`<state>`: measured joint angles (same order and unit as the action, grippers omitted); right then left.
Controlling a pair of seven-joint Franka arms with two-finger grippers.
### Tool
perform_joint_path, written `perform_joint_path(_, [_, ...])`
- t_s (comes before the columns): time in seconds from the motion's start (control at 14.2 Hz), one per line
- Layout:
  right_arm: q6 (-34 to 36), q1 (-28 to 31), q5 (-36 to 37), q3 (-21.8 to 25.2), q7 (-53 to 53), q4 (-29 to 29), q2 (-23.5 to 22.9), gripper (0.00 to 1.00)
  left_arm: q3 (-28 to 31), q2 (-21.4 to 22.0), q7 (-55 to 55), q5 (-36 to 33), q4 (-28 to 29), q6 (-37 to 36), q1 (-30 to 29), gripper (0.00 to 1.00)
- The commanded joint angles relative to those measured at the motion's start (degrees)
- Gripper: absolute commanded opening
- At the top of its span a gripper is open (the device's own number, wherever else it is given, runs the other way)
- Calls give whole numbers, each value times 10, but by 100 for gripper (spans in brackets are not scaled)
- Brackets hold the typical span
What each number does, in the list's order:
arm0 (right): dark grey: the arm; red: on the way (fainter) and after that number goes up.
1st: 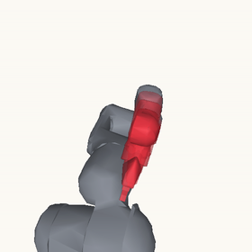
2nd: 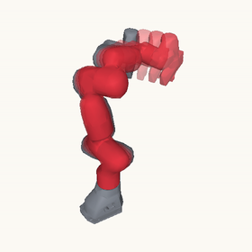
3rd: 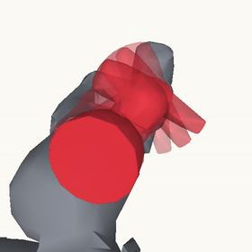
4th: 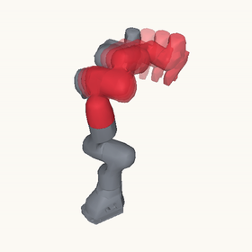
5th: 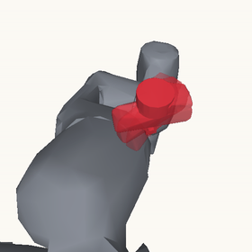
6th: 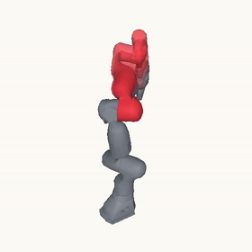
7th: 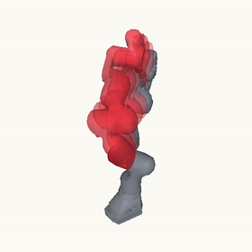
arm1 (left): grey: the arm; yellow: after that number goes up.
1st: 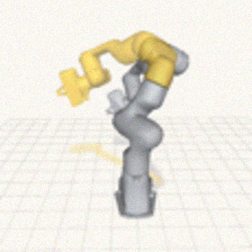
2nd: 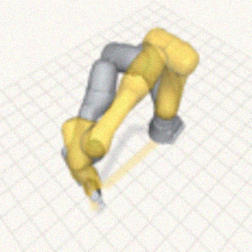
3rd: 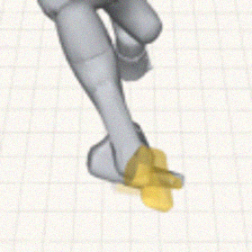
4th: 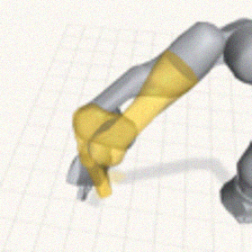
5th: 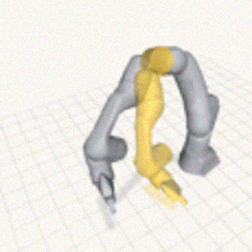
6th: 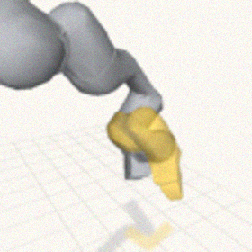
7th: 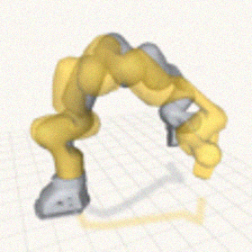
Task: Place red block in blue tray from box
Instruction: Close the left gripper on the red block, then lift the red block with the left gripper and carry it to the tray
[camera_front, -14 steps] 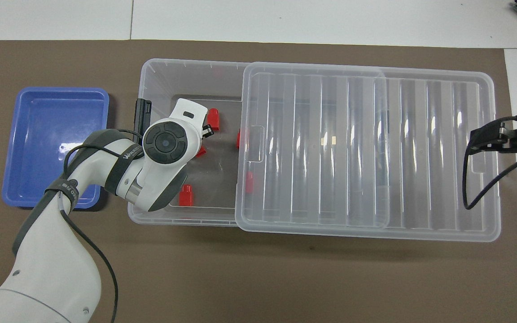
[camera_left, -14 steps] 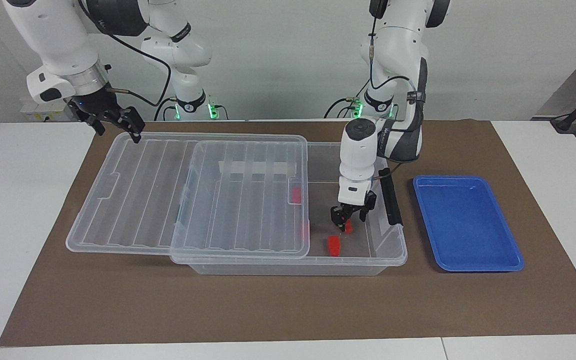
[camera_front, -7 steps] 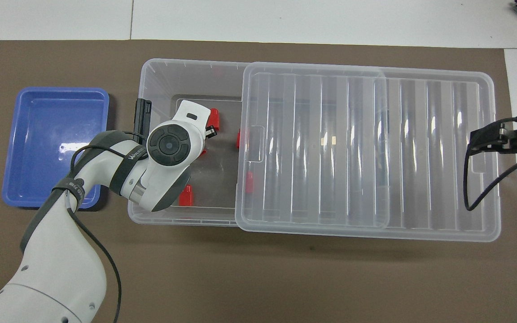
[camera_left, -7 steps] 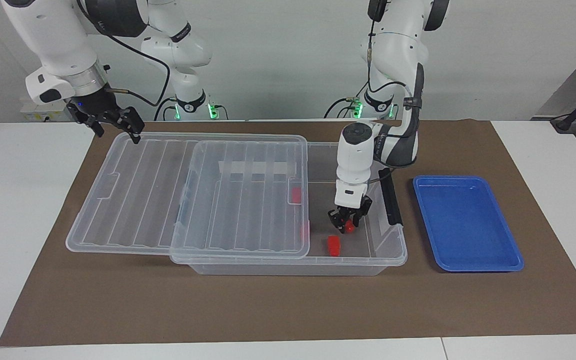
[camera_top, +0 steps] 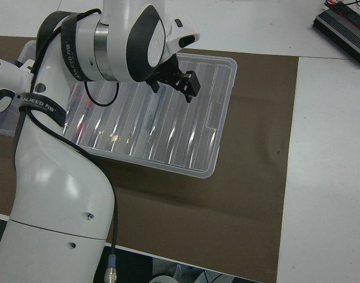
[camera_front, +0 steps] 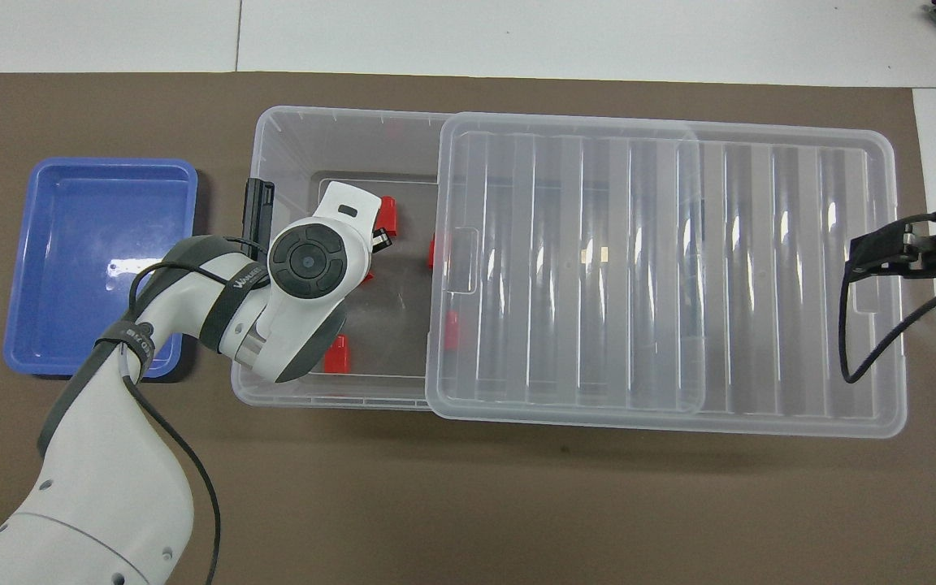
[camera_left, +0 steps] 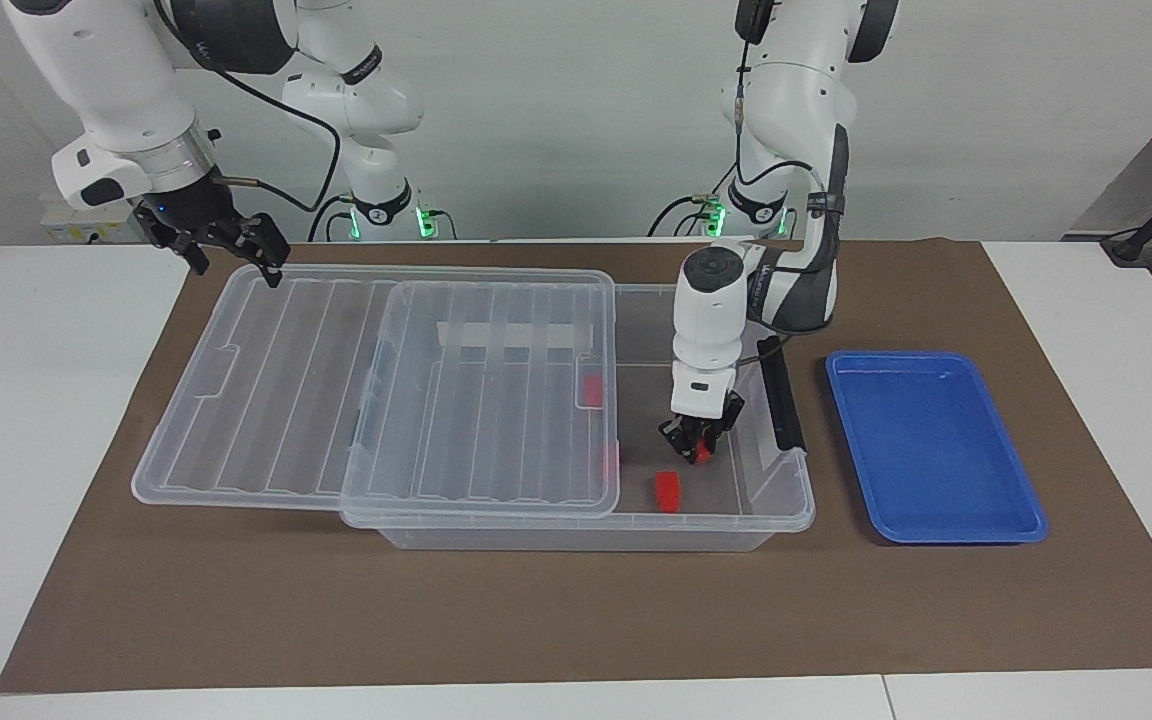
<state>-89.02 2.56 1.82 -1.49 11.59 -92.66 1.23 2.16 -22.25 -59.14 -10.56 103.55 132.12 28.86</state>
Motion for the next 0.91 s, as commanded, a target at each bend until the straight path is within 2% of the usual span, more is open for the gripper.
perform_joint_path(0.0, [-12,4,-9,-1,-17,-16,13,100,0,25,-4,30,-69,-125,3,4])
perform_joint_path(0.14, [-12,5,-9,-1,-19,-16,13,100,0,60,1,43,-94,-193,-5,3])
perform_joint_path(0.28, [-12,7,-9,-1,-19,-16,13,100,5,69,8,58,-134,-253,-7,1])
perform_joint_path(0.42, [-12,7,-9,-1,-19,-16,13,100,0,69,71,70,-194,-349,-38,4])
perform_joint_path(0.56, [-12,6,-9,-1,-18,-16,13,100,7,70,186,84,-236,-434,-70,7])
perform_joint_path(0.63, [-12,6,-9,-1,-18,-16,13,100,9,74,262,83,-240,-454,-101,8])
perform_joint_path(0.84, [-12,6,-9,-1,-18,-16,13,100,12,96,530,82,-225,-446,-198,8])
